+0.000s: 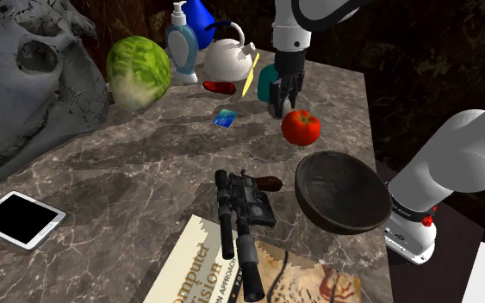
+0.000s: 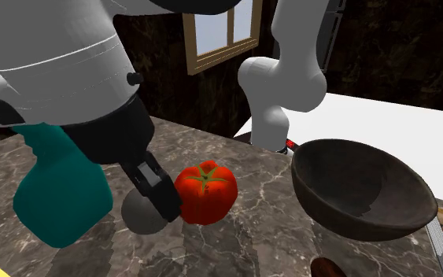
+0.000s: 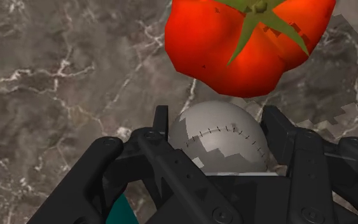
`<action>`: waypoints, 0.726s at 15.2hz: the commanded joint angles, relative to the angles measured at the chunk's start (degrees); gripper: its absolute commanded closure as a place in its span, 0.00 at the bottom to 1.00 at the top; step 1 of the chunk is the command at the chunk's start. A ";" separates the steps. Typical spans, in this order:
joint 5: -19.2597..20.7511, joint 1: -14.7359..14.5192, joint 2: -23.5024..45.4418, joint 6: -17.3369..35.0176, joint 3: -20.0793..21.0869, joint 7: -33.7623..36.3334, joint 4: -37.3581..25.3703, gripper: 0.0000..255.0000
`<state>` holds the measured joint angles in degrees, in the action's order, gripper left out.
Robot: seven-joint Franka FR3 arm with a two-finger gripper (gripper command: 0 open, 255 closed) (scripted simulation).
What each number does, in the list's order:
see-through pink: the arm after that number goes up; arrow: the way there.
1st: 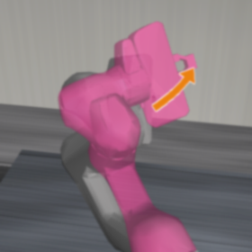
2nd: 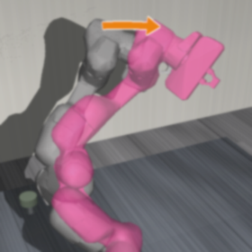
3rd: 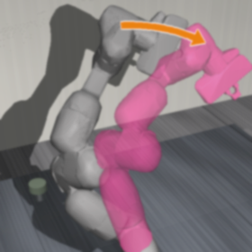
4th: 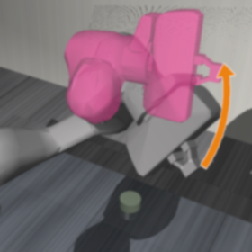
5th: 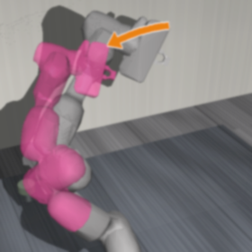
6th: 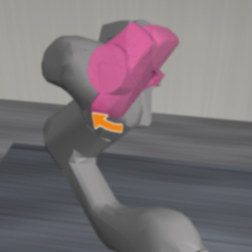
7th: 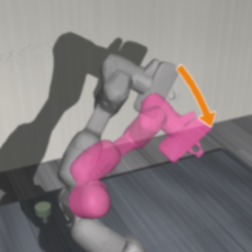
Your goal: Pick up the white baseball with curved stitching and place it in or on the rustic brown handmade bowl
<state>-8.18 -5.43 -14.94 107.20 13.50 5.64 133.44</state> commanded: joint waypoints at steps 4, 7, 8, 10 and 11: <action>0.04 0.05 -1.23 -4.18 -0.28 0.15 -2.95 1.00; 0.08 0.09 -1.81 -6.55 -0.44 0.24 -4.75 1.00; 0.09 0.10 -1.98 -7.34 -0.50 0.27 -5.37 1.00; 0.12 0.13 -2.27 -8.91 -0.60 0.35 -6.65 1.00; 0.14 0.14 -2.40 -9.69 -0.65 0.39 -7.31 1.00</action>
<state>-8.10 -5.32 -17.43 98.27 12.89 5.96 126.97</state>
